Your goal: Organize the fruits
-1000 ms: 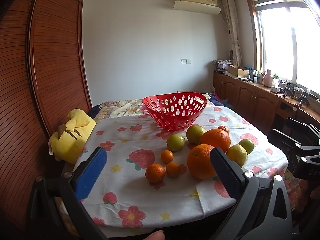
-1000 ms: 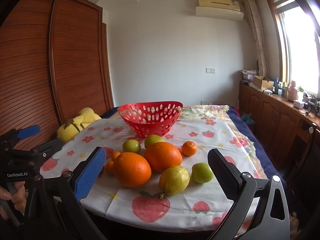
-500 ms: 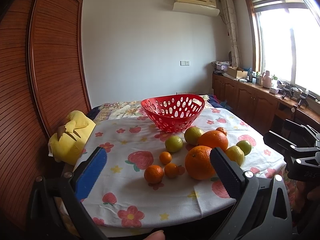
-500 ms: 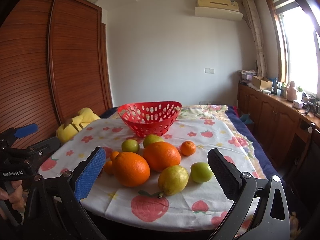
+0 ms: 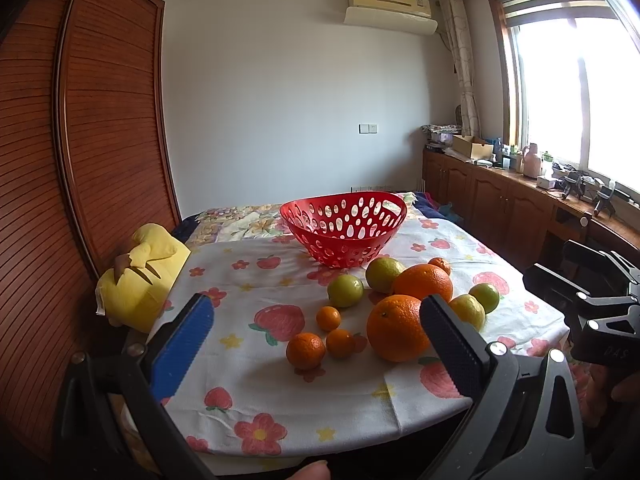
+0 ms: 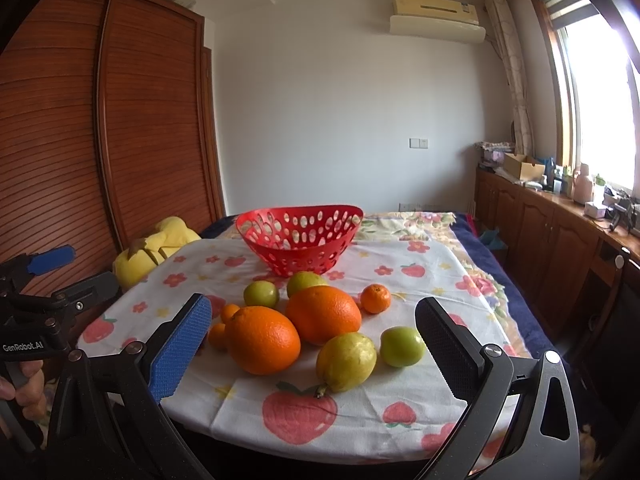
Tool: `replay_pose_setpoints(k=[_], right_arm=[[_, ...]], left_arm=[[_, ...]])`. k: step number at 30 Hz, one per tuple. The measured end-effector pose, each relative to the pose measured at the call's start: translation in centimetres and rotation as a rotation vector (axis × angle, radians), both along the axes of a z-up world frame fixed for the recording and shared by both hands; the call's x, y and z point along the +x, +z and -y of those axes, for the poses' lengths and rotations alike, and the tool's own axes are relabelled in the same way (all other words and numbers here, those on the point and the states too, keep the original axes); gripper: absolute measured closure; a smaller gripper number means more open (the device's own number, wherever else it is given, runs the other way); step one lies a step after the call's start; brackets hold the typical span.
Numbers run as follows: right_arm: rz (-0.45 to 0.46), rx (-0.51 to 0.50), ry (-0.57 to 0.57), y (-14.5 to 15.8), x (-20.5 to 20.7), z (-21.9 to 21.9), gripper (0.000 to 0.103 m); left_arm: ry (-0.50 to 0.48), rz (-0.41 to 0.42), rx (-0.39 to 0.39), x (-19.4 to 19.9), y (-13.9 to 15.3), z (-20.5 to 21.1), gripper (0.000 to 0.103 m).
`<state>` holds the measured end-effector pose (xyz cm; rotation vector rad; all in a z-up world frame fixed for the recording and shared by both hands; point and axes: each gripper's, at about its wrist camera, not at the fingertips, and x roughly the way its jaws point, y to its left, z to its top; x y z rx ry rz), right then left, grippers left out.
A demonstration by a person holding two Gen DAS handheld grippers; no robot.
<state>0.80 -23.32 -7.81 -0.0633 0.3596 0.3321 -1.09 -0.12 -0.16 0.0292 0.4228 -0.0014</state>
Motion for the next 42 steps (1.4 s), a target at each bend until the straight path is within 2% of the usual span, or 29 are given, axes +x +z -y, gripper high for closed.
replay_pose_setpoints(k=[29,42], right_arm=[[-0.008,-0.007,0.003,0.2,0.1,-0.3,0.000],[-0.075,-0.042,-0.014,-2.3,2.0,0.8,0.000]], left_arm=[[-0.002,-0.004,-0.001,-0.1,0.0,0.3,0.000],[-0.020,-0.097,-0.002,2.1,-3.1,-0.3,0.000]])
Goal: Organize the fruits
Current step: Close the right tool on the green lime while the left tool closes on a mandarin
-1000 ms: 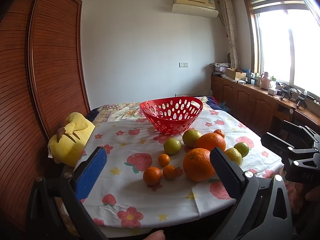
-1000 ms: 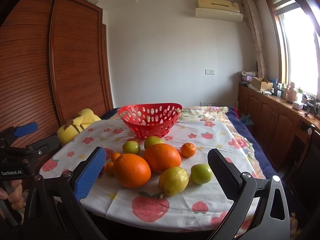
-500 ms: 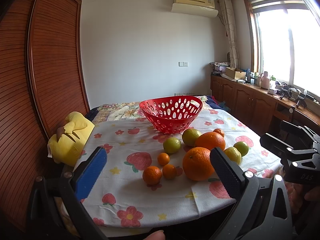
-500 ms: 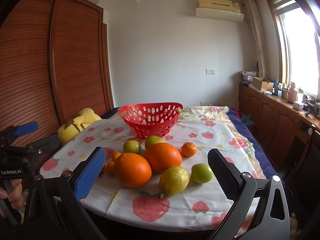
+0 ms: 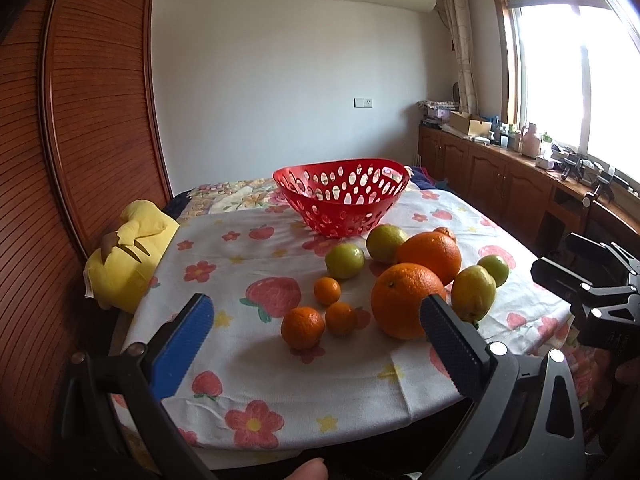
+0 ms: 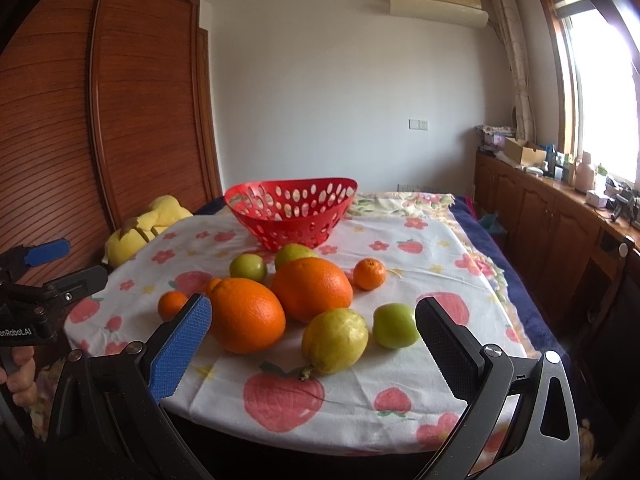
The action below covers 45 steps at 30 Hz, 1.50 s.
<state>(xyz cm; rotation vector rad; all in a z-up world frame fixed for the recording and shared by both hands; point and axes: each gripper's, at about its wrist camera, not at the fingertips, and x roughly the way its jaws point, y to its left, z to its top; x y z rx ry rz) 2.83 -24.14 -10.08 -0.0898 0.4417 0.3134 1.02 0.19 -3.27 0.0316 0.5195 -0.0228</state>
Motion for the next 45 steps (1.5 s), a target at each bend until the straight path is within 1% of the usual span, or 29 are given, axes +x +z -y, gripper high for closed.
replay_pose_setpoints(k=[5,10,19,23,25,27,29,31,34,36,40,45], right_arm=[[-0.021,-0.010,0.000,-1.1,1.1,0.8,0.000],[-0.044,-0.017,0.006,-2.1,2.3,1.4,0.000],[-0.081,-0.042,0.011,-3.3,4.7,2.5,0.003],[-0.105,-0.066,0.000,-3.9,6.5,3.3,0.009],[-0.126,-0.060,-0.007,-4.1,7.4,4.0,0.013],[-0.145,-0.054,-0.017,-4.3,8.3,4.6,0.017],[-0.177,-0.054,-0.021,-4.5,9.1,5.1,0.024],[-0.202,-0.047,-0.023,-4.7,9.9,5.4,0.026],[-0.238,-0.039,-0.025,-5.2,10.8,5.9,0.028],[-0.271,-0.023,-0.024,-5.6,11.6,6.1,0.029],[-0.314,-0.017,-0.019,-6.5,12.5,5.9,0.031],[-0.340,-0.037,-0.022,-7.3,13.2,5.8,0.032]], left_arm=[[0.001,-0.026,0.004,1.1,-1.1,-0.3,0.000],[0.002,-0.077,-0.002,2.5,-2.5,-1.0,0.000],[-0.009,-0.137,-0.026,4.8,-4.7,-1.8,0.001],[-0.021,-0.162,-0.034,5.7,-5.2,-2.1,0.002],[-0.027,-0.170,-0.038,6.0,-5.4,-2.2,0.003],[-0.032,-0.172,-0.041,6.3,-5.6,-2.2,0.006],[-0.040,-0.177,-0.043,6.6,-5.8,-2.3,0.007],[-0.046,-0.187,-0.048,6.9,-6.0,-2.2,0.009],[-0.060,-0.198,-0.058,7.2,-6.2,-2.2,0.010],[-0.068,-0.199,-0.064,7.3,-6.3,-2.2,0.015],[-0.070,-0.207,-0.080,7.5,-6.5,-2.5,0.019],[-0.068,-0.233,-0.090,8.0,-7.2,-2.8,0.032]])
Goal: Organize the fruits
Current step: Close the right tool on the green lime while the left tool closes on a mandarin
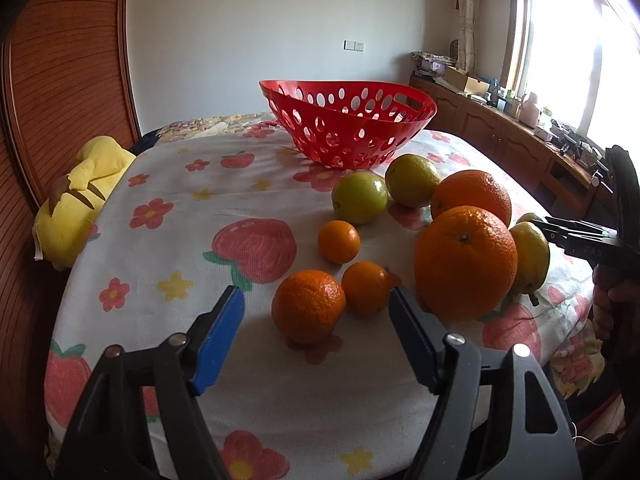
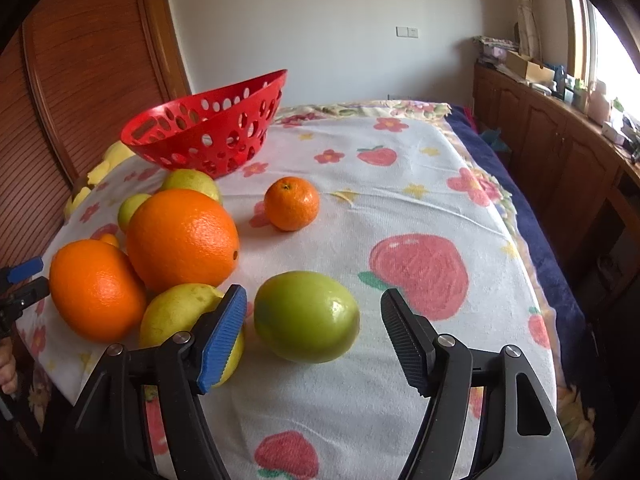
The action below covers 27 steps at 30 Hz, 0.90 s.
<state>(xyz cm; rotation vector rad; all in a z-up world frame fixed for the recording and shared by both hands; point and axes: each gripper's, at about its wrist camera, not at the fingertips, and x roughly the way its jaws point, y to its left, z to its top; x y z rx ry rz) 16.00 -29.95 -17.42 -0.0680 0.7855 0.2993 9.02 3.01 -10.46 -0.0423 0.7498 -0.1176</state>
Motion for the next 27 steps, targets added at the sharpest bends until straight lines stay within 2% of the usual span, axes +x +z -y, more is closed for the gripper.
replay_pose_setpoints(k=[4,8,9,11,16,20,27], right_arm=[[-0.020,0.020,0.008,-0.3,0.6,0.4,0.032],[-0.036,0.028,0.018,-0.3,0.9,0.5,0.033],[-0.044,0.041,0.024,-0.3,0.9,0.6,0.034],[-0.054,0.068,0.041,-0.4,1.0,0.7,0.045],[-0.008,0.017,0.047,-0.3,0.5,0.2,0.045],[0.024,-0.029,0.031,0.2,0.2,0.4,0.045],[0.036,-0.078,0.033,0.0,-0.1,0.2,0.045]], left_arm=[[0.006,-0.019,0.006,0.5,-0.8,-0.1,0.036],[0.003,-0.028,-0.001,0.9,-1.1,-0.1,0.045],[0.003,-0.030,-0.002,0.9,-1.2,-0.1,0.047],[0.006,-0.033,0.001,1.0,-1.4,0.0,0.049],[0.009,-0.044,-0.001,1.2,-1.9,-0.2,0.049],[0.011,-0.046,-0.005,1.3,-1.9,-0.3,0.055],[0.017,-0.042,-0.008,1.5,-1.9,-0.4,0.056]])
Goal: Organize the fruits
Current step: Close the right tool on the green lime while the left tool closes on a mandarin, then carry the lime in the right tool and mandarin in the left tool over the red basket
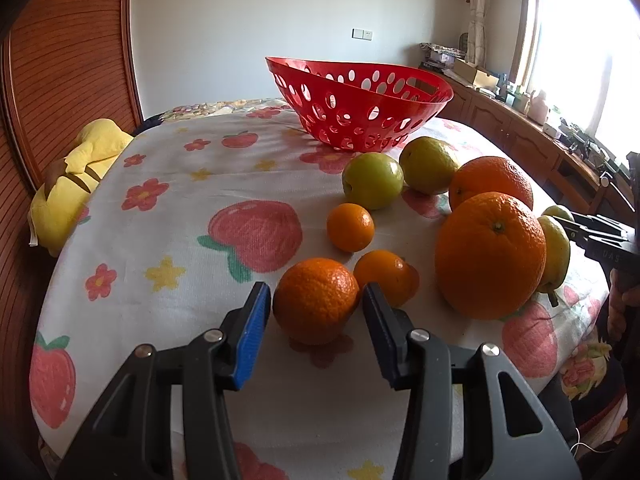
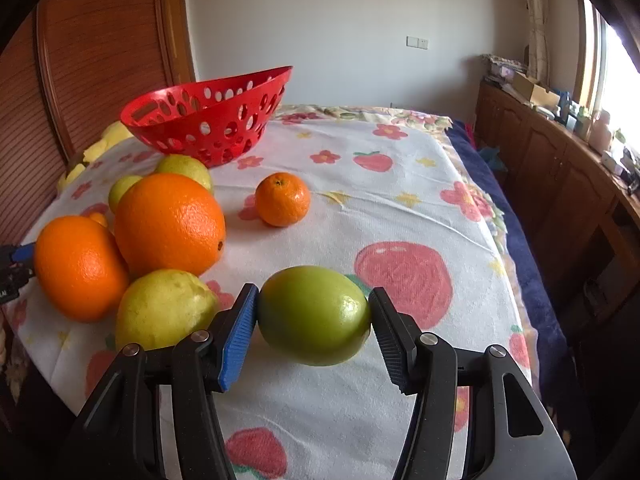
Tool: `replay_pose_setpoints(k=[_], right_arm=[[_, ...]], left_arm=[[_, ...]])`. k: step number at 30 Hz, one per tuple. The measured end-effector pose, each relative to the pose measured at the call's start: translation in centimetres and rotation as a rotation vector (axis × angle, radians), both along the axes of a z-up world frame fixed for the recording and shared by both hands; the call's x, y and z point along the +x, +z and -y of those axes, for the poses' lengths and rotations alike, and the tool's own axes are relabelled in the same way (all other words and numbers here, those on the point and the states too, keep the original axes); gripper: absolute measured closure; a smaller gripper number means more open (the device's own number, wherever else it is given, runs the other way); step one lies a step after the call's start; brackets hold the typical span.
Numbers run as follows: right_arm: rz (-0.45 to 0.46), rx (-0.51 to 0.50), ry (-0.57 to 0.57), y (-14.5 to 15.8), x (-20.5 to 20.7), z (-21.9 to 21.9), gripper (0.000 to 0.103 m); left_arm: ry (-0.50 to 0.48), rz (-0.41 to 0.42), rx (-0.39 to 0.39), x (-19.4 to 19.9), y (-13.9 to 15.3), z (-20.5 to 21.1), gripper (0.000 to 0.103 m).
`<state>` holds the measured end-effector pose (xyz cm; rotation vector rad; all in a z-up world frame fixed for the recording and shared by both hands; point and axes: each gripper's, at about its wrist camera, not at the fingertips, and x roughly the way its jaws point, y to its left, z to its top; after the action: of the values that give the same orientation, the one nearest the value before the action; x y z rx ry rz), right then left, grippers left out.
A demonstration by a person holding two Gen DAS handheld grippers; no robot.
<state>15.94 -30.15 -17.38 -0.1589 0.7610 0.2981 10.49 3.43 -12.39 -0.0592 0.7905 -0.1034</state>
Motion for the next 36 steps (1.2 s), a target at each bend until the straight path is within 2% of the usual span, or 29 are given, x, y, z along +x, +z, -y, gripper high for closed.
replay_pose_setpoints(k=[9,12,16,21,27,36], right_arm=[[-0.023,0.015,-0.008,-0.4,0.3,0.2,0.044],[-0.040,0.027,-0.010,-0.8,0.4,0.4,0.039],[-0.061,0.034,-0.015,-1.4,0.5,0.8,0.045],[-0.044,0.052,-0.022,-1.2,0.3,1.2,0.045],[-0.016,0.072,-0.013,-0.1,0.1,1.5,0.045],[0.068,0.070,0.063,3.5,1.3,0.3,0.045]], left_arm=[[-0.002,-0.017,-0.005,0.3,-0.3,0.2,0.058],[-0.003,-0.005,0.012,0.2,-0.5,0.3,0.059],[-0.001,0.001,0.001,-0.2,-0.3,0.2,0.061],[-0.001,0.036,0.000,-0.7,0.9,0.1,0.061],[-0.006,0.084,-0.013,-1.0,2.9,0.0,0.061],[-0.037,0.176,-0.039,0.3,6.1,-0.1,0.061]])
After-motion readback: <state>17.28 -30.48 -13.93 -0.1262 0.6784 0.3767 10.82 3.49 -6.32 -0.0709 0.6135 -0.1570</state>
